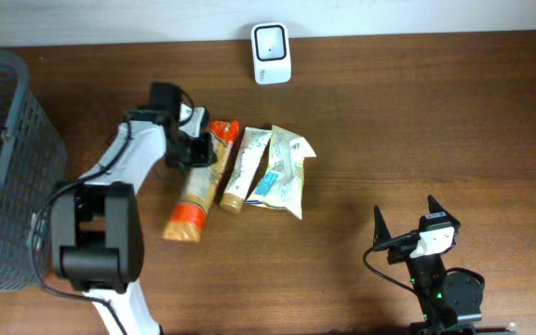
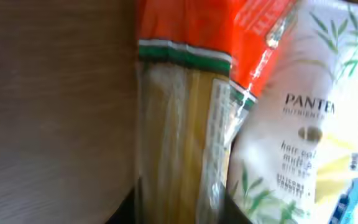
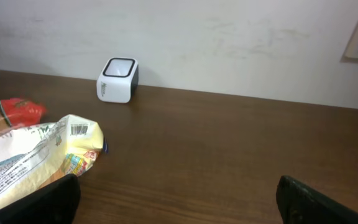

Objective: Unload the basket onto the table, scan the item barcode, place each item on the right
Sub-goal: 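Lay the pasta package left of the tube and withdraw left gripper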

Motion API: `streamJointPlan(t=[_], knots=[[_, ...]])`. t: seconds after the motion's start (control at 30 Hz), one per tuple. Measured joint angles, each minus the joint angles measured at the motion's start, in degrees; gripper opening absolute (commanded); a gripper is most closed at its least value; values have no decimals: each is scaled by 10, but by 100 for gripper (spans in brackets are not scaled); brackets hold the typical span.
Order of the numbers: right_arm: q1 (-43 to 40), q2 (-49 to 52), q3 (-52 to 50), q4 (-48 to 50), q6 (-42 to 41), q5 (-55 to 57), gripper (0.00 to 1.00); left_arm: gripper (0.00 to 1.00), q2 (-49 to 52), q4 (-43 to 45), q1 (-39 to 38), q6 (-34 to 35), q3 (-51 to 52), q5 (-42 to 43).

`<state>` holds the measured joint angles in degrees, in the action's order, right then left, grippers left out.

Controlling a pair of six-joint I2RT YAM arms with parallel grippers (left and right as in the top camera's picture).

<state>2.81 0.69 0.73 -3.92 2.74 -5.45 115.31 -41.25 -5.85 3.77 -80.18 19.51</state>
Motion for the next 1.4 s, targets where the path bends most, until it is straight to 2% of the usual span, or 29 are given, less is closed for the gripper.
streamJointPlan(t=[0.1, 0.17, 0.3, 0.37, 0.47, 0.5, 0.6, 0.63, 0.7, 0.77, 0.9, 1.0, 1.13, 1.27, 1.33, 1.4], knots=[[0, 0, 0, 0, 0, 0, 99, 99, 7, 6, -9, 23, 0, -1], [0, 0, 0, 0, 0, 0, 99, 99, 5, -36, -4, 26, -31, -1], [0, 0, 0, 0, 0, 0, 99, 99, -117, -106, 79, -1, -256, -10], [0, 0, 0, 0, 0, 0, 99, 99, -203, -101, 188, -27, -336, -43], [0, 0, 0, 0, 0, 0, 99, 98, -271, -123, 359, -26, -349, -142], [0, 0, 0, 0, 0, 0, 99, 98, -264, -135, 431, -7, -346, -192], [0, 0, 0, 0, 0, 0, 99, 97, -237, -159, 534, 13, -287, -227], [0, 0, 0, 0, 0, 0, 99, 94, -218, -164, 551, 14, -235, -228], [0, 0, 0, 0, 0, 0, 99, 90, -171, -152, 577, -21, -140, -189], [0, 0, 0, 0, 0, 0, 99, 89, -131, -152, 593, -71, -86, -132], [0, 0, 0, 0, 0, 0, 99, 84, -61, -184, 593, -146, -69, -54], [0, 0, 0, 0, 0, 0, 99, 62, -26, -185, 594, -193, -67, -14], [0, 0, 0, 0, 0, 0, 99, 61, -22, -194, 594, -210, -66, -2], [0, 0, 0, 0, 0, 0, 99, 66, -22, -185, 594, -216, -55, 0], [0, 0, 0, 0, 0, 0, 99, 50, -22, -178, 596, -216, -50, 0], [0, 0, 0, 0, 0, 0, 99, 48, -22, -176, 595, -223, -49, 0]])
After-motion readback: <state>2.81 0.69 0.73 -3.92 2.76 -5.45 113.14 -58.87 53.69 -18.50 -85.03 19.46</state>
